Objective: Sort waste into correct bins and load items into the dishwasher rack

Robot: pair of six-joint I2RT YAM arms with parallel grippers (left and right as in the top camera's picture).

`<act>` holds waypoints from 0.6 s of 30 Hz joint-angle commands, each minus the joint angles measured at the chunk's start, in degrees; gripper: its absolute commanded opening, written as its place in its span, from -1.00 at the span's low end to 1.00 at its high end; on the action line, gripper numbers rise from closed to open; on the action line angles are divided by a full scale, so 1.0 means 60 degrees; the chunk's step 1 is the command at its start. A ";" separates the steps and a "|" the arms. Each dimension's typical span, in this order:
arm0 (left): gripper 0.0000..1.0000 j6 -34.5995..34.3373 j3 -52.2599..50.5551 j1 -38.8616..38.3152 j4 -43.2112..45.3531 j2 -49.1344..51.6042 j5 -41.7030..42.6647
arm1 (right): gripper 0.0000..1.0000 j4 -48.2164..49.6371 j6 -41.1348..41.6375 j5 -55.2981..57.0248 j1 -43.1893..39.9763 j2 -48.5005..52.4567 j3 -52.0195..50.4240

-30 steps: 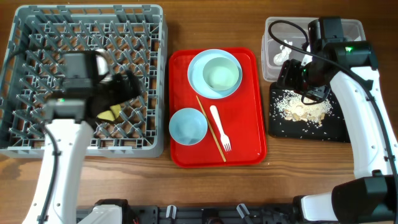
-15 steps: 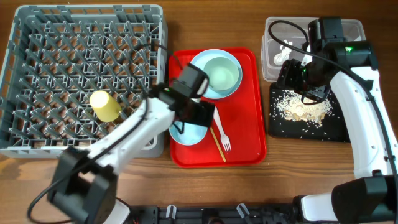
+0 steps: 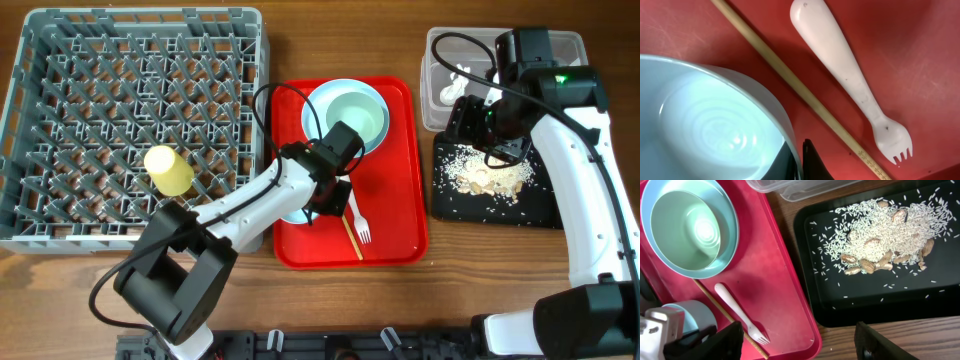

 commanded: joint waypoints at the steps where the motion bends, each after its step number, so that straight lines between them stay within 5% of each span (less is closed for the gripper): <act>1: -0.92 0.0025 0.0178 0.0229 -0.0259 -0.0565 -0.0025 | 0.44 -0.0022 -0.0058 0.0062 -0.0004 -0.0233 0.0058; 9: -0.92 0.1963 0.1111 0.2390 -0.0645 -0.3679 0.2106 | 0.43 -0.0069 -0.0055 0.0062 -0.0004 -0.0233 0.0058; 18: -0.92 0.4273 0.1104 0.8812 -0.0630 -0.2484 1.0520 | 0.43 -0.0087 -0.0058 0.0058 -0.0004 -0.0233 0.0058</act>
